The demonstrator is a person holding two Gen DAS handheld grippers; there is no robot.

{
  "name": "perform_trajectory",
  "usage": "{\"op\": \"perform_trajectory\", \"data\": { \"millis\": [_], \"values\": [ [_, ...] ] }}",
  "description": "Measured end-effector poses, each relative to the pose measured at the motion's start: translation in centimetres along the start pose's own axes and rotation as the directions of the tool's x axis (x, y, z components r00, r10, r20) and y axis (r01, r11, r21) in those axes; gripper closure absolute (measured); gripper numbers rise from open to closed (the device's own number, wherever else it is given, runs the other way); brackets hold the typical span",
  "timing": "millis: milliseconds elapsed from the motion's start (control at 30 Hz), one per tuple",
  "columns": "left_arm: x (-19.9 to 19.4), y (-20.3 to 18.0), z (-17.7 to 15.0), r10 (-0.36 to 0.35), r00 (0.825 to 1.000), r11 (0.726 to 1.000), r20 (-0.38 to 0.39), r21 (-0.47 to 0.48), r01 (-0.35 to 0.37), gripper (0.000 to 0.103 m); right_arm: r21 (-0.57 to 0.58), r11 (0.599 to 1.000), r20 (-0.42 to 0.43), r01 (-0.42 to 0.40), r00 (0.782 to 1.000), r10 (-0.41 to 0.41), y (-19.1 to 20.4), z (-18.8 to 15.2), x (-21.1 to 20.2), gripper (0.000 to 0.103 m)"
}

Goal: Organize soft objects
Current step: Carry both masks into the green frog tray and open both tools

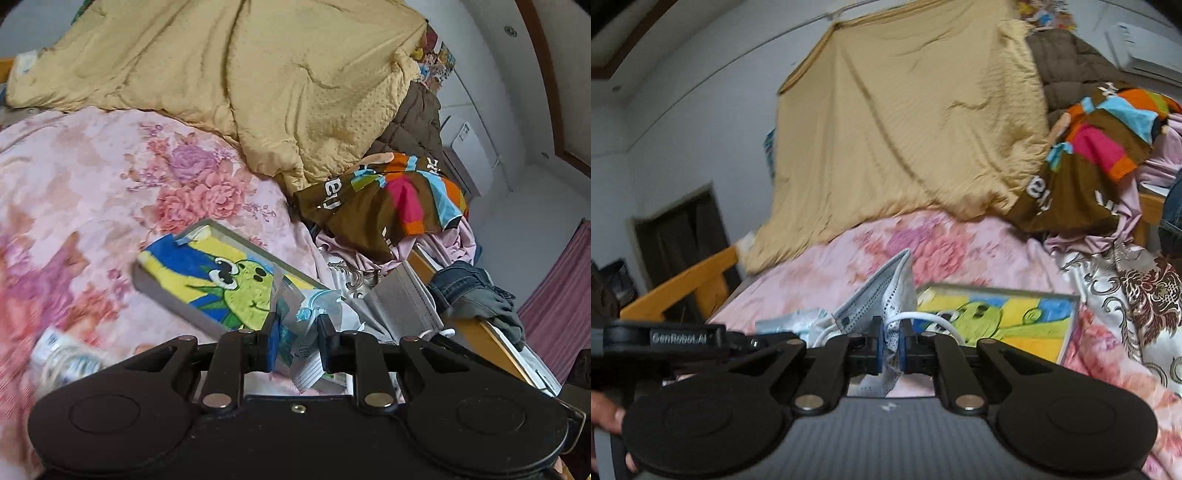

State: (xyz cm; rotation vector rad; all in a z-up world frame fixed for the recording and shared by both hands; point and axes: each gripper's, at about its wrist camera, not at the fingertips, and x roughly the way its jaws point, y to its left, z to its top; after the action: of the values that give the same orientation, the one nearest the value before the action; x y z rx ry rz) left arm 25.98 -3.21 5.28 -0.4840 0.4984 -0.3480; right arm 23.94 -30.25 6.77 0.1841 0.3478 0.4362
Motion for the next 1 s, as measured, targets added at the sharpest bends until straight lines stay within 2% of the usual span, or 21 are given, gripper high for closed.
{"op": "perform_trajectory", "data": {
  "millis": [200, 333, 467, 567, 667, 800, 933, 1000],
  "values": [
    [7.9, -0.3, 1.9, 0.007, 0.998, 1.0, -0.065, -0.015, -0.008, 0.08, 0.083, 0.994, 0.004, 0.068, 0.998, -0.069, -4.9, 0.9, 5.1, 0.094],
    [12.9, -0.2, 2.5, 0.016, 0.993, 0.999, -0.114, -0.04, -0.021, 0.079, 0.149, 0.983, -0.039, 0.106, 0.994, -0.101, -7.9, 0.4, 8.2, 0.094],
    [17.1, 0.1, 2.0, 0.038, 0.984, 0.998, -0.176, -0.034, -0.045, 0.079, 0.191, 0.972, -0.08, 0.134, 0.989, -0.121, -10.1, -0.4, 10.2, 0.094],
    [20.2, 0.6, 1.5, 0.071, 0.969, 0.996, -0.236, -0.035, -0.082, 0.079, 0.208, 0.966, -0.118, 0.157, 0.984, -0.134, -11.4, -0.8, 11.5, 0.093],
    [22.1, 1.0, 1.0, 0.092, 0.96, 0.994, -0.264, -0.04, -0.106, 0.079, 0.224, 0.958, -0.161, 0.18, 0.976, -0.145, -12.8, -1.4, 12.7, 0.093],
    [23.7, 1.3, 0.1, 0.124, 0.944, 0.99, -0.307, -0.019, -0.137, 0.077, 0.252, 0.947, -0.214, 0.198, 0.966, -0.145, -14.1, -2.2, 13.8, 0.087],
    [23.9, 1.2, -0.3, 0.141, 0.936, 0.989, -0.324, -0.003, -0.15, 0.07, 0.262, 0.942, -0.243, 0.21, 0.959, -0.146, -14.5, -2.5, 14.1, 0.078],
    [23.6, 1.2, -0.3, 0.155, 0.934, 0.986, -0.321, -0.001, -0.164, 0.062, 0.248, 0.943, -0.258, 0.222, 0.953, -0.156, -14.4, -2.6, 14.0, 0.069]
  ]
}}
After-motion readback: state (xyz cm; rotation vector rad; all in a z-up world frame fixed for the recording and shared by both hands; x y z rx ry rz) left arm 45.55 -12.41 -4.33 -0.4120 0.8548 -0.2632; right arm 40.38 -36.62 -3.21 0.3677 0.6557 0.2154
